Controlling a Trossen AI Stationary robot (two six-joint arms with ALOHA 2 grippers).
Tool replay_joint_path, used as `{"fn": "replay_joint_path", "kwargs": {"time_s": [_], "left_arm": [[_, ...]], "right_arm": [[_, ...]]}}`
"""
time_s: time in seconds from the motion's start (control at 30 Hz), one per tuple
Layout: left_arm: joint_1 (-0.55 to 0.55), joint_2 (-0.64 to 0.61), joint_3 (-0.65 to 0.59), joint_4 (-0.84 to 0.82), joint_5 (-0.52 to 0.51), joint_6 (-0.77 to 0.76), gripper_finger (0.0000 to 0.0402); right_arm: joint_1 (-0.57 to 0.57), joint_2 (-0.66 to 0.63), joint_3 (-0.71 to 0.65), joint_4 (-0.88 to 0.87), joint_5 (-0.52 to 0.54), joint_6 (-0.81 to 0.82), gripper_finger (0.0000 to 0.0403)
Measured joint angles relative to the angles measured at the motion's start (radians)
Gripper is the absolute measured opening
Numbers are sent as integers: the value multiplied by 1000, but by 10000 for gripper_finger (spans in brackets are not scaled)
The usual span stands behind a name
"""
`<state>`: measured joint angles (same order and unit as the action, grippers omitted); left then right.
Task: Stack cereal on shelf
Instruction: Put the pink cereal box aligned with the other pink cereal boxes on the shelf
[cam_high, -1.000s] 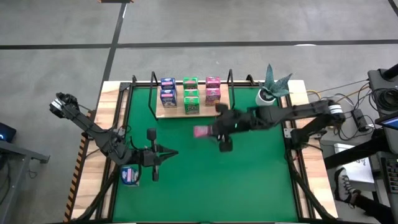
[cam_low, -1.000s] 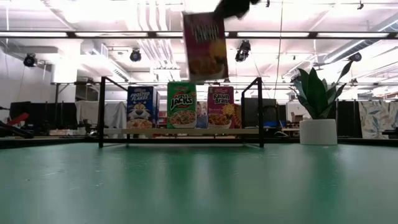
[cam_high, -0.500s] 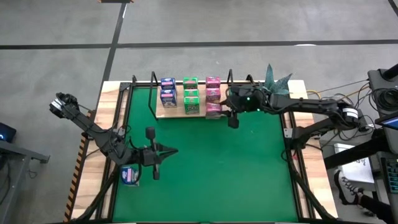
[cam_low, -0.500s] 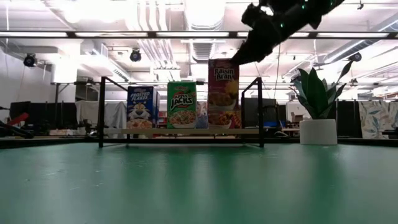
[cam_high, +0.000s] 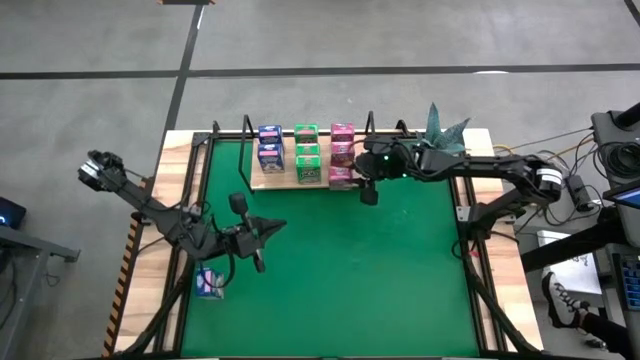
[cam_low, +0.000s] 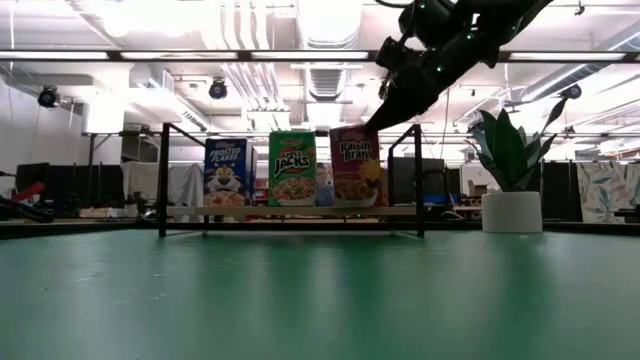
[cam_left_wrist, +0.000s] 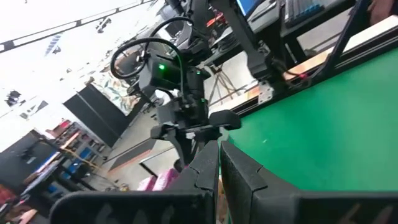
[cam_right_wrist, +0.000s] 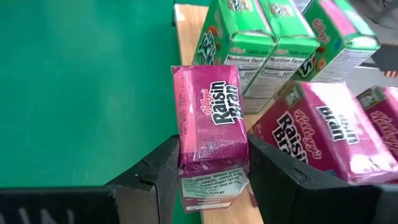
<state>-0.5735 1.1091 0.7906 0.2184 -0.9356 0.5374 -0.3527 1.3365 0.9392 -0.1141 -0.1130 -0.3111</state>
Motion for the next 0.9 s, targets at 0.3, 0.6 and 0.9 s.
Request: {"fn": "replay_joint_path", "kwargs": {"time_s": [0.3, 0.6, 0.9], "left_arm": [[40, 0, 0, -1, 0, 27, 0], [41, 0, 0, -1, 0, 38, 0], [41, 0, 0, -2, 0, 46, 0]], "right_arm": [[-15, 44, 38, -4, 5, -24, 165], [-43, 45, 40, -28, 13, -21, 201], [-55, 23, 40, -39, 14, -15, 214]]}}
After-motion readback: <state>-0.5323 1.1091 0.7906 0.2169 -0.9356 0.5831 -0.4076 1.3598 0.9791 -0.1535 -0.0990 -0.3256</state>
